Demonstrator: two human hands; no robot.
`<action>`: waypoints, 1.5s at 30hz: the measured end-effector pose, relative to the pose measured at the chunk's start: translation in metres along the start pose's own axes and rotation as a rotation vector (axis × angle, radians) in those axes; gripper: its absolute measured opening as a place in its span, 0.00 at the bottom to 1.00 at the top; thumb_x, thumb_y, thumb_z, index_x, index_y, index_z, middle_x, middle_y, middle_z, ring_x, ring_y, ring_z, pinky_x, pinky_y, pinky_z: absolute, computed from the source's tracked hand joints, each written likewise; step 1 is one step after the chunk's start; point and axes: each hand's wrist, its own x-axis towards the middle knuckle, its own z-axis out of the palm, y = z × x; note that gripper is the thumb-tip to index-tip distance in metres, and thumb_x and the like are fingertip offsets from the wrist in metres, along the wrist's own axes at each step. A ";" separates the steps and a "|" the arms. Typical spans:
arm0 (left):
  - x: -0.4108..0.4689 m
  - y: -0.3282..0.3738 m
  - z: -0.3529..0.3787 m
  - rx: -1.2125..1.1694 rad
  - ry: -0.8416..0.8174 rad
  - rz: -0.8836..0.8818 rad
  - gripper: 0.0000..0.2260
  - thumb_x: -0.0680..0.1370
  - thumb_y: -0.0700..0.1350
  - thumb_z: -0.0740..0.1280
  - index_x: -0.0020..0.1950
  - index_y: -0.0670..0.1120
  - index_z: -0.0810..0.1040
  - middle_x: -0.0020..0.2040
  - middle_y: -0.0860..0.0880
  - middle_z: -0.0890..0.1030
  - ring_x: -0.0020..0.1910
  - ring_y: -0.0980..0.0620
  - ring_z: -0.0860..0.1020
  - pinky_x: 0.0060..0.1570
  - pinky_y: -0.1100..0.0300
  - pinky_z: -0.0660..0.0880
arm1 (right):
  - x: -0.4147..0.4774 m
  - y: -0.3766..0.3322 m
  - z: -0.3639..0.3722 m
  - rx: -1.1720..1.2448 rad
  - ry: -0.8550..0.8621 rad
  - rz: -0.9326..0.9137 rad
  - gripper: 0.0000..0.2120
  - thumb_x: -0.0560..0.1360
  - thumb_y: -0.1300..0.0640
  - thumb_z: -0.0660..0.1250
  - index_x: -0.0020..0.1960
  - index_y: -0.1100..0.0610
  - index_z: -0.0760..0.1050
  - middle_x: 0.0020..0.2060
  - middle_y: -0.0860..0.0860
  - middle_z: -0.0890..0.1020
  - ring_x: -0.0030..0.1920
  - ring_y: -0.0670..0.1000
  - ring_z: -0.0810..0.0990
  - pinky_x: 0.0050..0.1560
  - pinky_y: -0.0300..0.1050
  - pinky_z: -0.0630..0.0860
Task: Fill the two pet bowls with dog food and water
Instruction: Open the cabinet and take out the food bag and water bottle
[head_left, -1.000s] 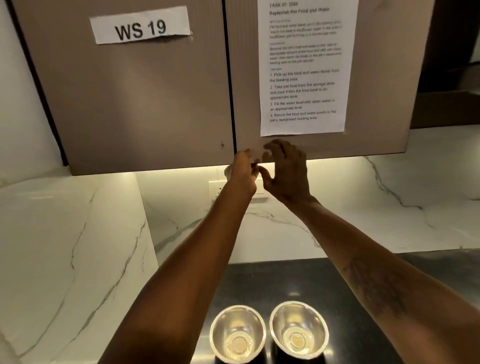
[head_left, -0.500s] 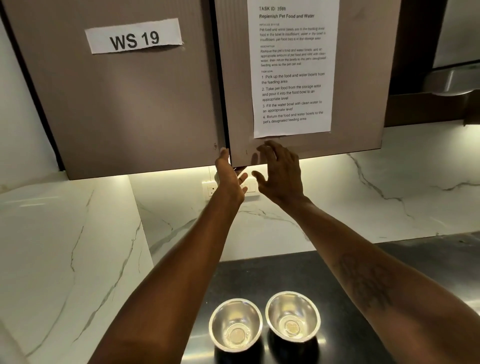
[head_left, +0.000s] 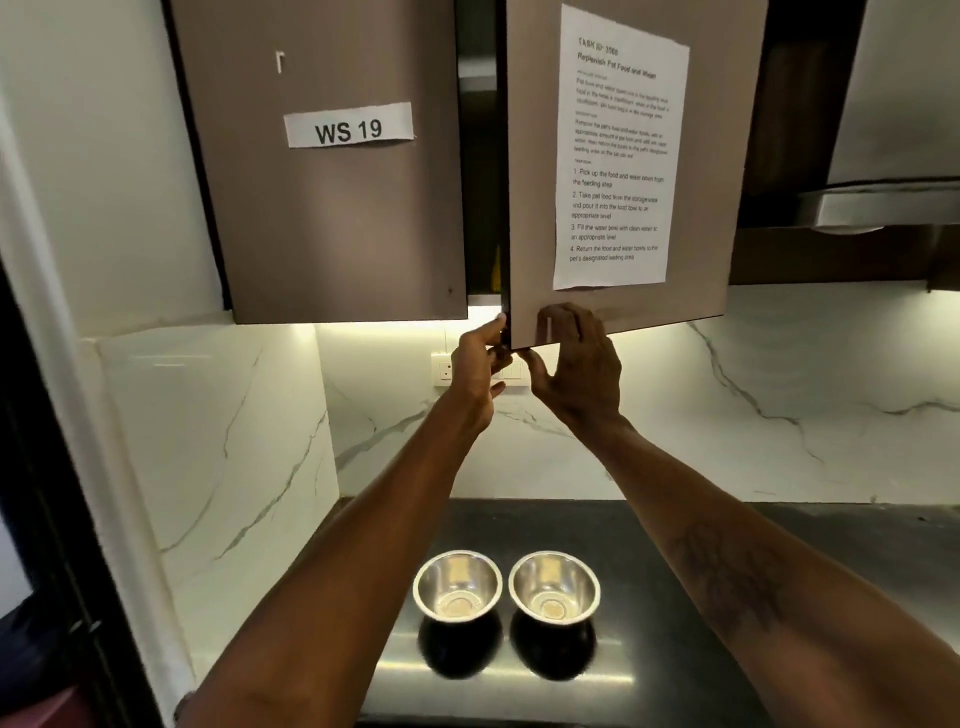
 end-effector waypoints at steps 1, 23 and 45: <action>-0.014 0.000 0.005 0.042 0.007 0.028 0.12 0.82 0.56 0.66 0.49 0.49 0.82 0.58 0.46 0.84 0.66 0.44 0.78 0.68 0.40 0.66 | -0.006 -0.001 -0.013 0.020 0.005 0.007 0.27 0.71 0.49 0.77 0.66 0.58 0.73 0.62 0.56 0.79 0.60 0.57 0.78 0.54 0.49 0.80; -0.170 -0.020 0.193 0.568 -0.256 0.411 0.09 0.76 0.45 0.78 0.51 0.39 0.88 0.45 0.45 0.88 0.42 0.50 0.87 0.48 0.57 0.85 | -0.062 0.062 -0.229 0.101 0.283 0.333 0.26 0.72 0.65 0.76 0.69 0.62 0.77 0.53 0.59 0.85 0.52 0.59 0.84 0.56 0.53 0.82; -0.147 -0.030 0.208 0.738 -0.025 0.470 0.07 0.75 0.45 0.79 0.49 0.41 0.88 0.45 0.45 0.88 0.45 0.50 0.86 0.52 0.54 0.84 | -0.057 0.075 -0.226 0.380 0.368 0.849 0.18 0.80 0.50 0.70 0.63 0.62 0.81 0.56 0.57 0.86 0.55 0.54 0.85 0.60 0.47 0.81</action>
